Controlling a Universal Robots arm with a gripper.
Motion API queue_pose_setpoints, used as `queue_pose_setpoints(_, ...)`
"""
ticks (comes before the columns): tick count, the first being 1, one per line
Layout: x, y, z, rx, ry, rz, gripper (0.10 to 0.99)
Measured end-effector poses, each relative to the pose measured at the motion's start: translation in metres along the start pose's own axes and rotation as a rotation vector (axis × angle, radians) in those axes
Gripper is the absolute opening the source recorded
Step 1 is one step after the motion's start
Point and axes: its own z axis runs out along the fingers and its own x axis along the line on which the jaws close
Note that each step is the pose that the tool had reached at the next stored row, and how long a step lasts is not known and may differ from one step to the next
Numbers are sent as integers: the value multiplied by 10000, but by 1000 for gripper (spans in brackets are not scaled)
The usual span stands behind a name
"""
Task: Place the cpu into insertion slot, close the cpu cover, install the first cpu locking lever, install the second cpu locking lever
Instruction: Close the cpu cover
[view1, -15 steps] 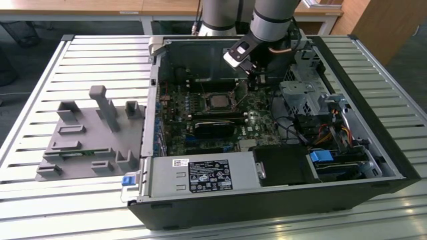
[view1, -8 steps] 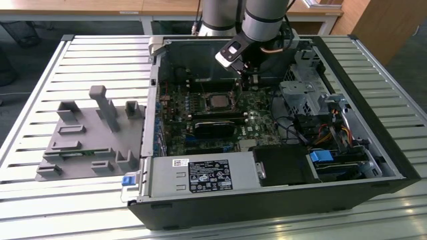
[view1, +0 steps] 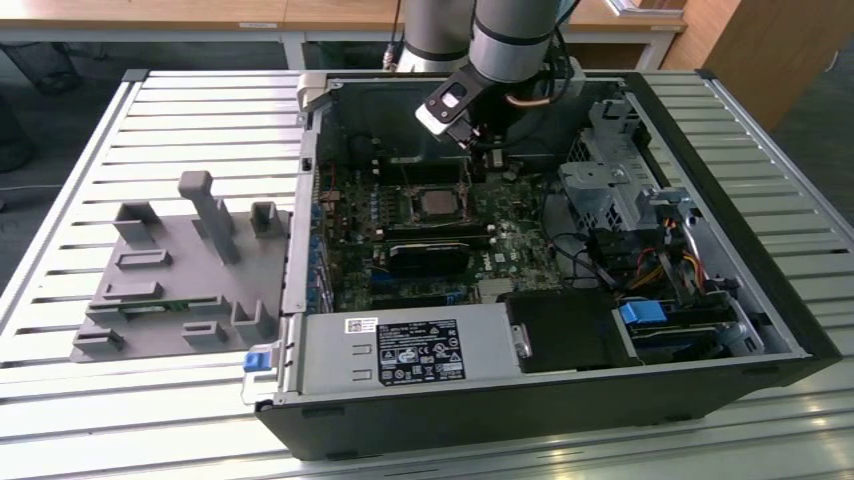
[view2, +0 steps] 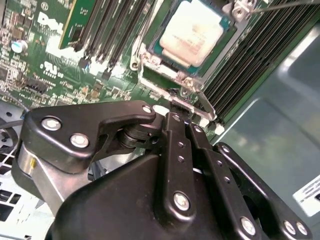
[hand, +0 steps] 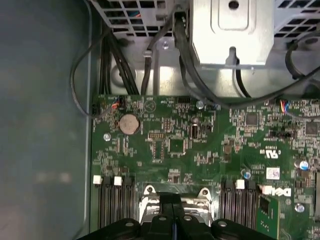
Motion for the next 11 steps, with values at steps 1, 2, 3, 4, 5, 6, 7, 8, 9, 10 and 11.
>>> queue_pose_setpoints(1,0,-15,0,0,1,1,118)
queue_pose_setpoints(2,0,-29,0,0,0,0,118)
queue_pose_setpoints(3,1,-43,0,0,0,0,118)
queue_pose_setpoints(4,1,-58,1,0,0,0,118)
queue_pose_setpoints(5,1,-69,2,0,0,0,118)
queue_pose_setpoints(6,2,-80,3,0,0,1,118)
queue_pose_setpoints(7,2,-92,5,1,-1,0,118)
queue_pose_setpoints(8,2,-105,7,1,-1,0,118)
queue_pose_setpoints(9,1,-123,9,0,-2,1,118)
queue_pose_setpoints(10,1,-140,12,0,-1,0,118)
queue_pose_setpoints(11,1,-155,13,1,-2,1,118)
